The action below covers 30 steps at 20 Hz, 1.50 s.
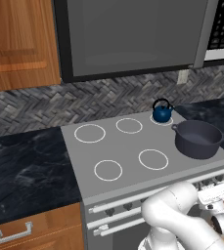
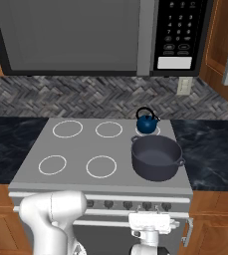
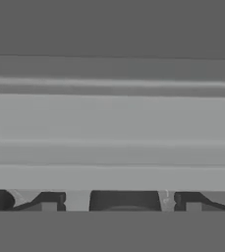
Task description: Pick the kettle from the cabinet and place it on a stove burner. Then pick the pot from the counter and place it on another stove burner. Finally, turn both burners on.
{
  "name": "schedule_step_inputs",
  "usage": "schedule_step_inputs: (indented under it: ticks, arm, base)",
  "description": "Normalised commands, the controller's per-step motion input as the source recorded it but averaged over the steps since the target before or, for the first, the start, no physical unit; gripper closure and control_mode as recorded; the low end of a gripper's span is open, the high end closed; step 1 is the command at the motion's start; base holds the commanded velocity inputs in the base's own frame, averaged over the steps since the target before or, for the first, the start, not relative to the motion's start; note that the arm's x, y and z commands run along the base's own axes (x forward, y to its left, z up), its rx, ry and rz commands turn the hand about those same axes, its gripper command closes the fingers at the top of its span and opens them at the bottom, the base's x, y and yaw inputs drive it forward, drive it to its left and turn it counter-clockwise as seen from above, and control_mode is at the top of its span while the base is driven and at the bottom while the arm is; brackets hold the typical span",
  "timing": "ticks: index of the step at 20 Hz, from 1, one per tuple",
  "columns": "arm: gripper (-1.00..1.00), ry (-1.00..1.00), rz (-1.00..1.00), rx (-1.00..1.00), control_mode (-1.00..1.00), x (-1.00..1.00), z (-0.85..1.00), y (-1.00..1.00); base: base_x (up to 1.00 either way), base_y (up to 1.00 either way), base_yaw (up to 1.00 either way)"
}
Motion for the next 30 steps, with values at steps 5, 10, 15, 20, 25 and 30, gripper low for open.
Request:
schedule_step_inputs:
  ticks: [5, 10, 15, 20, 25, 30]
  arm:
    - [1.0, -0.02, 0.03, 0.0, -1.0, 0.07, 0.0, 0.0]
    - [1.0, 0.0, 0.0, -0.01, -1.0, 0.0, 0.0, 0.0]
    - [1.0, 0.0, 0.0, -0.08, -1.0, 0.0, 0.0, 0.0]
    - [1.0, 0.0, 0.0, -0.05, -1.0, 0.0, 0.09, 0.0]
    - [1.0, 0.0, 0.0, -0.05, -1.0, 0.0, 0.12, -0.02]
    - [1.0, 0.0, 0.0, -0.06, -1.0, -0.02, 0.16, -0.12]
  base:
    - [0.0, 0.0, 0.0]
    - [0.0, 0.0, 0.0]
    - [0.0, 0.0, 0.0]
    - [0.0, 0.0, 0.0]
    - [0.0, 0.0, 0.0]
    - [0.0, 0.0, 0.0]
